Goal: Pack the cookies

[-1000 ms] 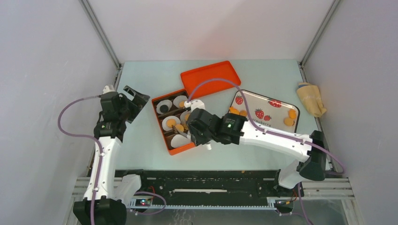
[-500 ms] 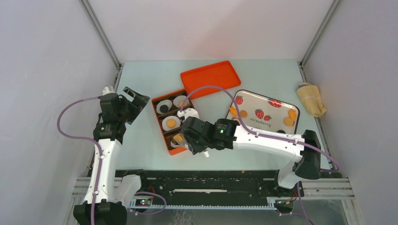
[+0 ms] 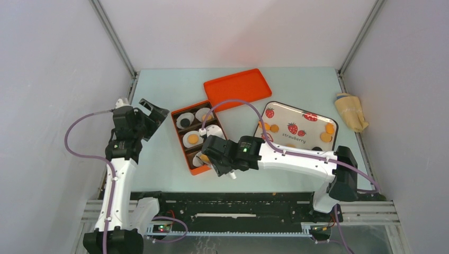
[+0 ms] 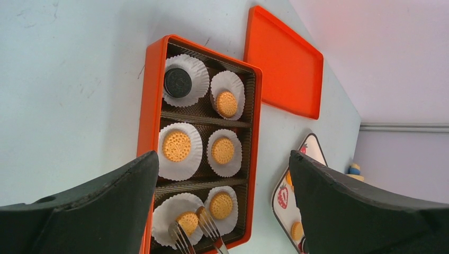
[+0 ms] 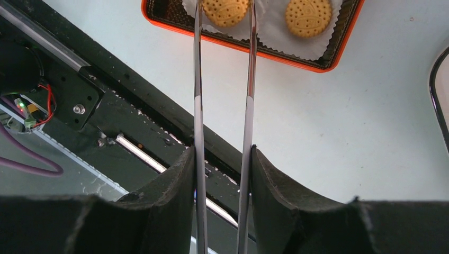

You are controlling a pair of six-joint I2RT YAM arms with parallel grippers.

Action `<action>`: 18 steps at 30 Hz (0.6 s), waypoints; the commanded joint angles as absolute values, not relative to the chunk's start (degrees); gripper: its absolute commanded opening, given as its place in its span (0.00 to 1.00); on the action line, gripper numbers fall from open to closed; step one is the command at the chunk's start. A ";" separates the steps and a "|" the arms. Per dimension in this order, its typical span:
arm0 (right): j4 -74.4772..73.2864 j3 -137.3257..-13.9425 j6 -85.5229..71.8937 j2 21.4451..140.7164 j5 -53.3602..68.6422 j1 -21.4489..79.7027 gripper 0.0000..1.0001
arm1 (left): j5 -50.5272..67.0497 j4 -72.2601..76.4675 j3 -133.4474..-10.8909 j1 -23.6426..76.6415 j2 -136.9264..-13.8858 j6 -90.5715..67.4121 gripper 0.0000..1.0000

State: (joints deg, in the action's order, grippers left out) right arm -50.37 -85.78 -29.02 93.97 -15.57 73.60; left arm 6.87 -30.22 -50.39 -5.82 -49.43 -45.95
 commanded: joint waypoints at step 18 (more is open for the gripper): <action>-48.71 -90.38 -29.33 90.21 -20.20 74.22 0.36 | 9.63 -28.04 -49.71 -6.11 -47.39 -43.35 0.97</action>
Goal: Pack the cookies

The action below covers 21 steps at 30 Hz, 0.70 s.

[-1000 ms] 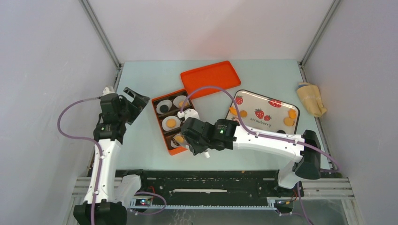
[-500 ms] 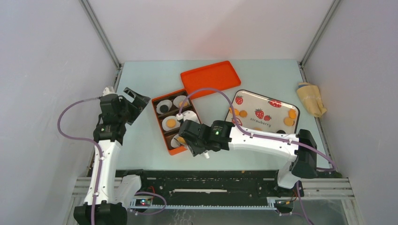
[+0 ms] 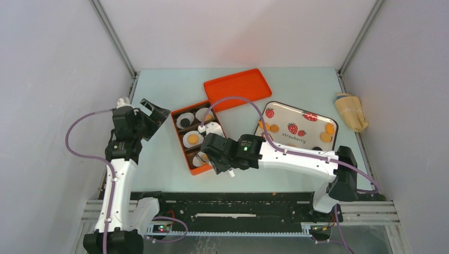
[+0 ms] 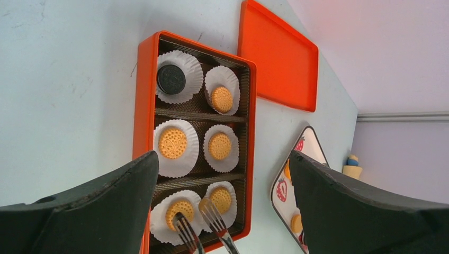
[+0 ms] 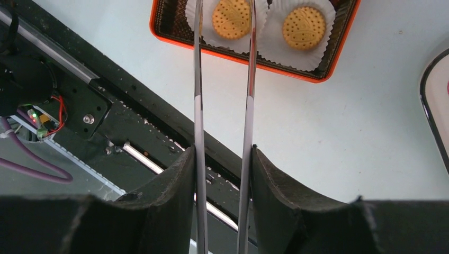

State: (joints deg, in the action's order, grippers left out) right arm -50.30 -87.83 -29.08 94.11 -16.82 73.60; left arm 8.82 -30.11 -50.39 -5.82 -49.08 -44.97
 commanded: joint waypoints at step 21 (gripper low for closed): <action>-39.49 -73.80 -29.55 83.80 -25.38 55.21 0.19 | 0.56 -30.04 -54.71 1.84 -50.23 -40.53 0.92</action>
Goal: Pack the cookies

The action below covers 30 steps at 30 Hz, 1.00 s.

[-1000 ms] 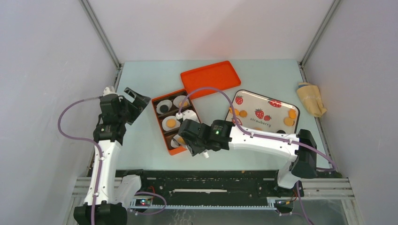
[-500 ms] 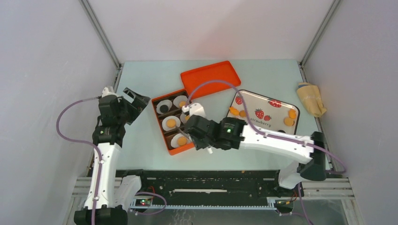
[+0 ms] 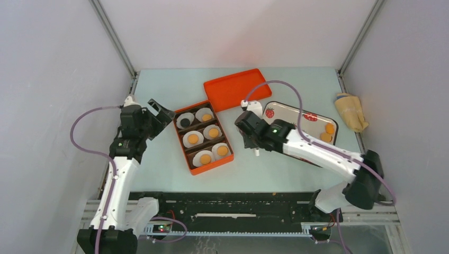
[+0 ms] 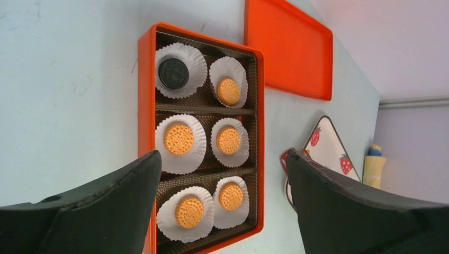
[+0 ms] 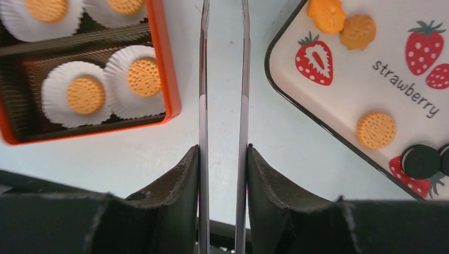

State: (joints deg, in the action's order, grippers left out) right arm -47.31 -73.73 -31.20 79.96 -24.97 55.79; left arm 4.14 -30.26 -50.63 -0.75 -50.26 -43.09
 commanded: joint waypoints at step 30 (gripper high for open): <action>-39.91 -70.38 -36.75 108.53 -10.54 39.29 0.20 | 2.14 -27.70 -51.86 2.02 -52.46 -40.95 0.92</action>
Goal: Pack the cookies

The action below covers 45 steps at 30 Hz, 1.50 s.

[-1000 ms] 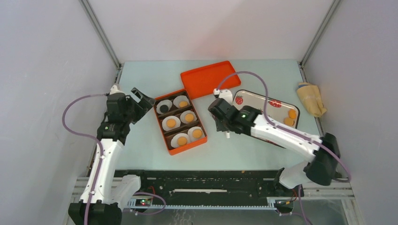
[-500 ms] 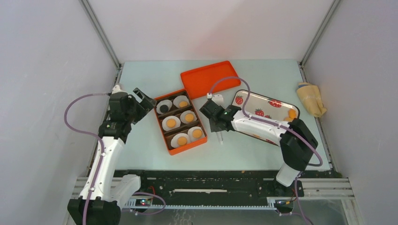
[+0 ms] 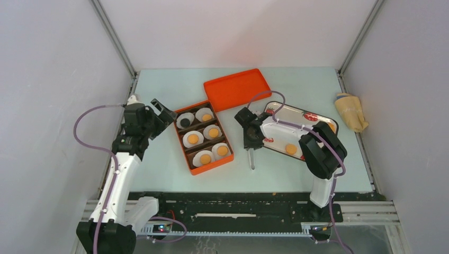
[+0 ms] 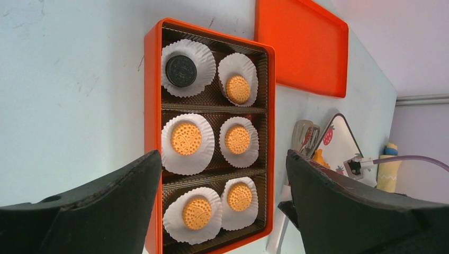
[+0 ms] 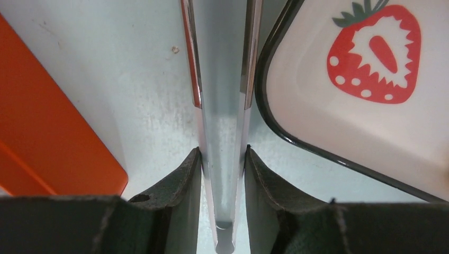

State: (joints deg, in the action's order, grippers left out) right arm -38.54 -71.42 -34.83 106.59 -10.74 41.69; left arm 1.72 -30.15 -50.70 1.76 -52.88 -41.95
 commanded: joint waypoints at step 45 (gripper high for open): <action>-36.66 -73.04 -32.73 98.07 2.66 58.40 0.00 | -8.55 -33.26 -96.26 3.52 -117.49 -33.12 0.12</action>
